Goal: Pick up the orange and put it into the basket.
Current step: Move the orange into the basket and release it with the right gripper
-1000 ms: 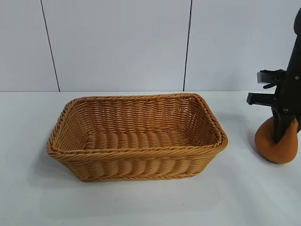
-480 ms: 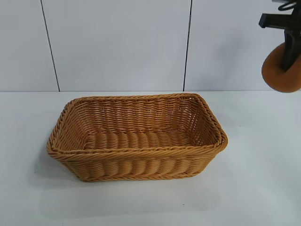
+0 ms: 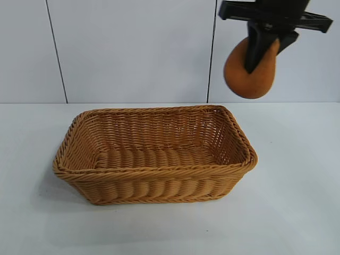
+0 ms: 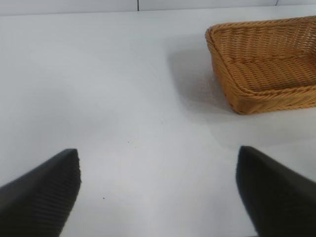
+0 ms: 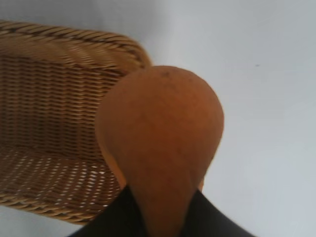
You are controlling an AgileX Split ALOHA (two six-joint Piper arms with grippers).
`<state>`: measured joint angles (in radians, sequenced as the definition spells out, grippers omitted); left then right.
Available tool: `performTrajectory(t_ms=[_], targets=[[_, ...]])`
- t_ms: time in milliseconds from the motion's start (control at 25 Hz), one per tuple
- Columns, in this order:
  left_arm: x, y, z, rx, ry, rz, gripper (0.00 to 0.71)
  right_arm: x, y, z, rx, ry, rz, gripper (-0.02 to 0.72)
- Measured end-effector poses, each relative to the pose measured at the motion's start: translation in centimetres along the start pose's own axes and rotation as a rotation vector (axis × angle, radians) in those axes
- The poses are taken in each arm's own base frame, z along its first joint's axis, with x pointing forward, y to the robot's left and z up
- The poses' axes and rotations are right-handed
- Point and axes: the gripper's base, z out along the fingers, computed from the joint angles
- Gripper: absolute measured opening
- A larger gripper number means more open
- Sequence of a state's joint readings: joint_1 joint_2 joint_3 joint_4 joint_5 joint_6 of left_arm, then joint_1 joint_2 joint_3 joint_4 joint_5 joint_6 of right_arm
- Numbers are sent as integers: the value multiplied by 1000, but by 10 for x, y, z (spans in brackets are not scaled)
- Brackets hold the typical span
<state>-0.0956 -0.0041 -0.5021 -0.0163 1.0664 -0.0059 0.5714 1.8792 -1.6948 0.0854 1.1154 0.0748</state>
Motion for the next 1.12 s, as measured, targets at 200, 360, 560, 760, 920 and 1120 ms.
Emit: performTrajectory(t_ms=[200,360,560,760,920,1120], targets=[[0,0,0,0,0,0,613,-2,15,7,-22,-27,8,42],[0,0,0,0,0,0,613,-3,15,34,-30,21,23,42],[0,0,0,0,0,0,613,-3,14,95,-54,101,64,42],[0,0,0,0,0,0,613,6,10,150,-55,178,85,42],[0,0,0,0,0,0,613,7,10,154,-58,180,34,46],[0,0,0,0,0,0,613,1,9,137,-39,135,-13,378]])
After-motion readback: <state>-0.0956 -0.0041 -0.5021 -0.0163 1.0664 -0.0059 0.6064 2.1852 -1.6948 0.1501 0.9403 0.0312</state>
